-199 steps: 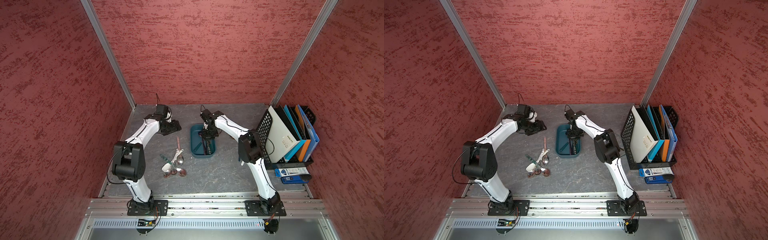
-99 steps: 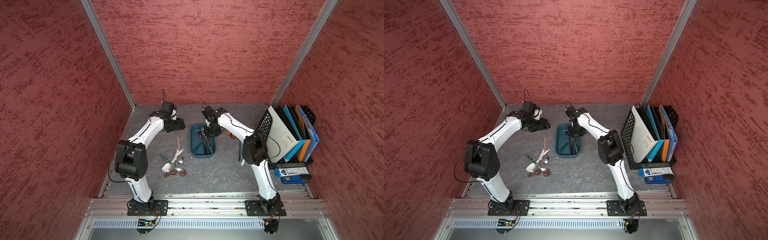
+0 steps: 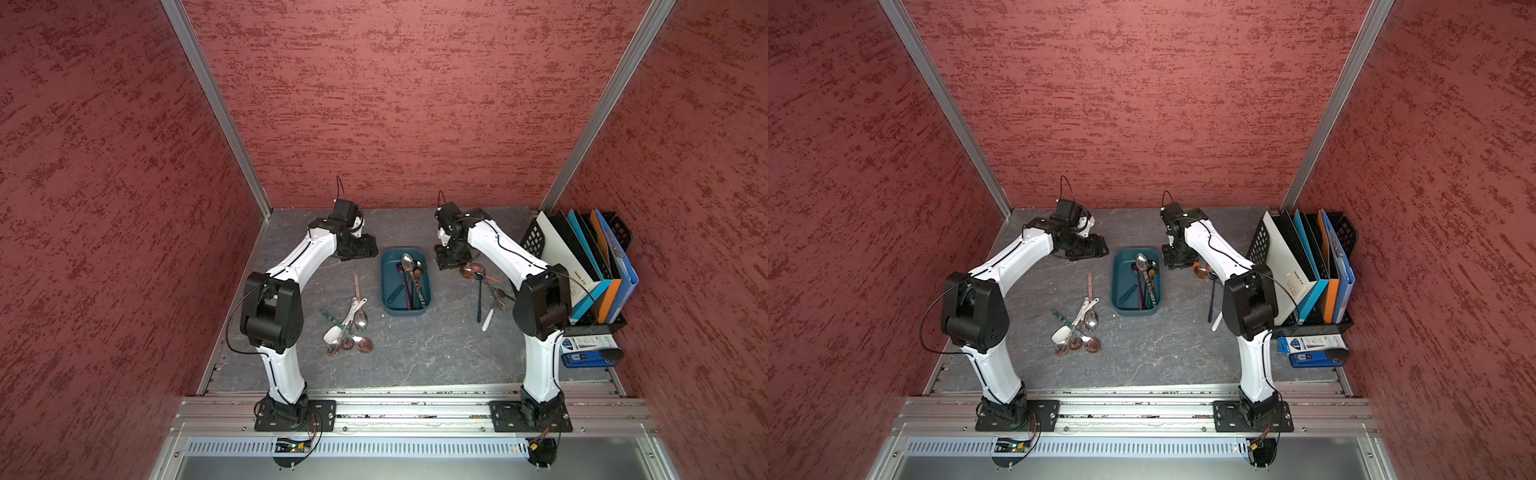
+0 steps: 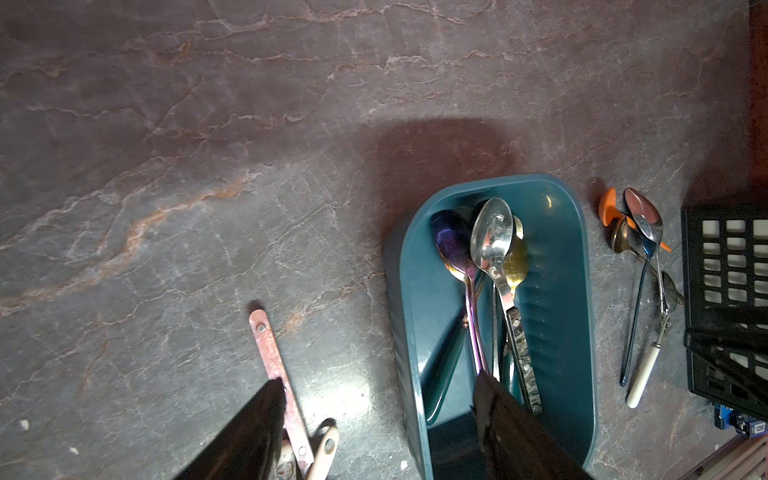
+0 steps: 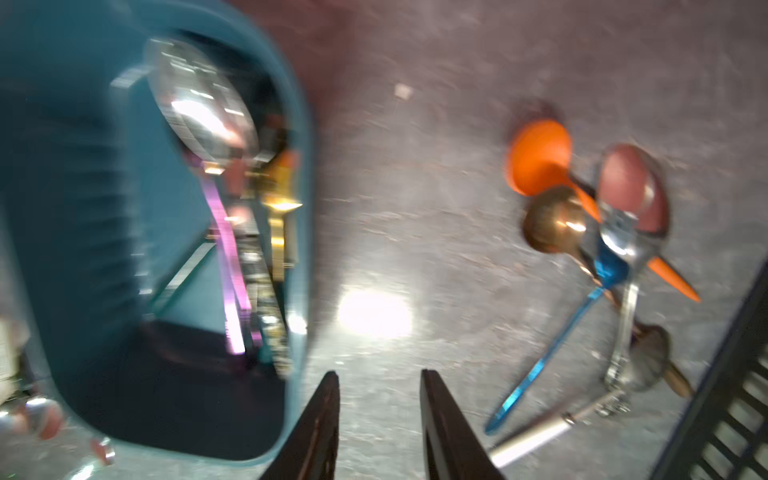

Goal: Put the spoon into the storage box
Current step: Place the spoon in the storage box, then pick up the spoon from the center of the board.

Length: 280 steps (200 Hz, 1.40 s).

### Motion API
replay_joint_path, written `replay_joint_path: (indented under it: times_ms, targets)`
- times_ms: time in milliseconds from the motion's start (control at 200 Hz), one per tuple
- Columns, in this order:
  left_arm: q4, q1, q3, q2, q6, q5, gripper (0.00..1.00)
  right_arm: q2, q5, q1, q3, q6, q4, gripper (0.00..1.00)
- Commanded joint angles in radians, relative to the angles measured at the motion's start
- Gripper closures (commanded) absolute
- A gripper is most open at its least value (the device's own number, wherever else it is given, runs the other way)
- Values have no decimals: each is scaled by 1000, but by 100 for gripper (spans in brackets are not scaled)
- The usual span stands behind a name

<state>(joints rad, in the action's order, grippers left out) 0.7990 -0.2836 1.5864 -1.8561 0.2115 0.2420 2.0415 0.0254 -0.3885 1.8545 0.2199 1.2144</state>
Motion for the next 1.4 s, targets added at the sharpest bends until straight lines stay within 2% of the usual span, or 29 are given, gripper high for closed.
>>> replay_joint_path:
  times_ms: [0,145,210,506,842,1398]
  targets:
    - [19,-18,32,-27,-14,4,25,-40,-33,65,-79,-59,-35,66]
    - [35,-25,50,-38,-14,3,25,-43,-57,137,-150,-90,-77,67]
    - [37,-25,53,-41,-14,6,25,-43,-29,161,-173,-123,-123,68]
    - [56,-20,49,-34,-13,14,25,22,-81,228,-150,-214,-131,71]
    - [62,-11,35,-26,-9,17,25,59,-182,255,-154,-234,-140,74]
    - [65,-6,27,-24,-2,21,24,67,-172,277,-267,-206,-234,74]
